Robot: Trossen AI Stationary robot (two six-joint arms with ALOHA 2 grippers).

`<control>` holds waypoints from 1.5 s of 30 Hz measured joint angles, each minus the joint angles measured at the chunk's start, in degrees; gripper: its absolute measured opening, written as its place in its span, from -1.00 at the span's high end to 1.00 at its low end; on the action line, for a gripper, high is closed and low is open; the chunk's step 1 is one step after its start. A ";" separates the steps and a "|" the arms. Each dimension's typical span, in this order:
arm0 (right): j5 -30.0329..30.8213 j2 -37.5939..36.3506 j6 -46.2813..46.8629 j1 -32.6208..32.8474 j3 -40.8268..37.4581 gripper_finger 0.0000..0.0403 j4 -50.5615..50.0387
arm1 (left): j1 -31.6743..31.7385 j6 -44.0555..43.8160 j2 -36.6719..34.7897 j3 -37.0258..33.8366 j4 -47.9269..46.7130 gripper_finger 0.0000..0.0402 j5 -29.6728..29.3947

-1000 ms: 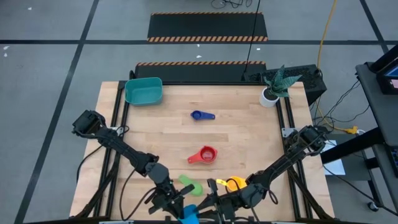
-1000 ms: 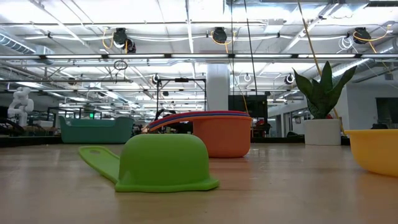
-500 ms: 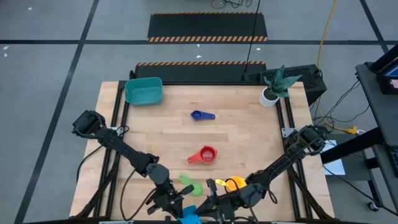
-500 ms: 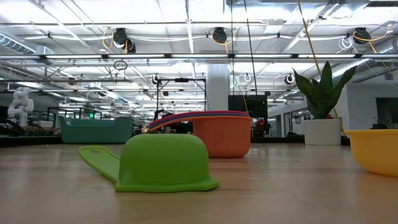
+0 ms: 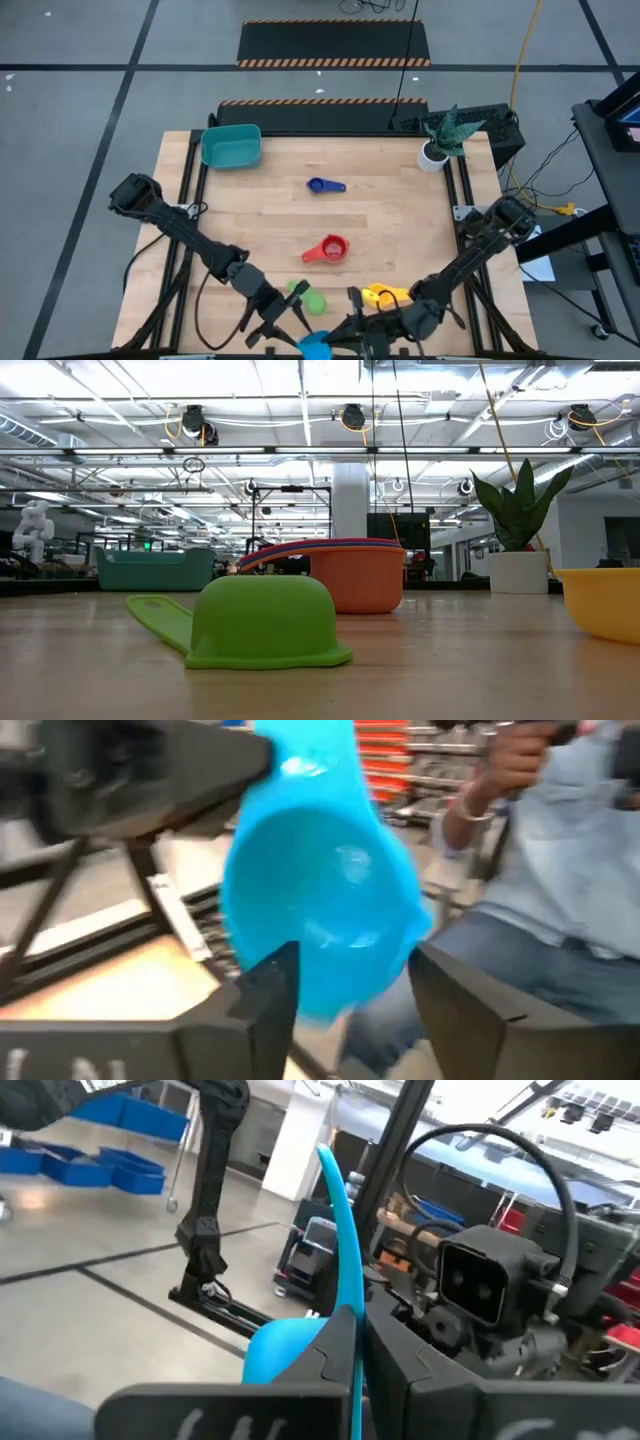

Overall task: Nest measuring cups in basket
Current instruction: Stack the light blue measuring cup on top of the red measuring cup

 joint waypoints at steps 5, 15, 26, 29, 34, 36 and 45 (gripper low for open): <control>8.75 -2.95 -1.30 2.69 0.00 1.00 -5.43 | -0.83 -0.11 -0.78 0.00 -0.80 -0.19 -9.29; 31.68 -5.71 -0.82 5.89 0.00 1.00 -16.17 | -1.29 -2.32 -4.09 -0.02 -9.36 -0.30 -28.70; 42.73 -5.72 14.22 4.07 0.00 1.00 -33.24 | -3.25 -5.99 -11.20 -0.02 -18.43 -0.30 -43.70; 42.32 -5.70 20.99 2.85 0.00 1.00 -39.20 | -3.63 -3.99 -11.13 -0.02 -17.84 -0.30 -45.50; 37.36 -5.67 32.31 0.43 0.00 1.00 -48.68 | -3.50 -4.05 -11.11 -0.02 -17.47 -0.30 -47.13; 34.90 -5.67 35.74 -0.64 0.00 1.00 -50.84 | -3.46 -4.06 -11.11 -0.02 -17.40 -0.30 -47.37; 28.37 -5.67 43.46 -4.08 -1.32 1.00 -56.62 | -3.41 -3.99 -11.09 -0.02 -16.60 -0.30 -47.54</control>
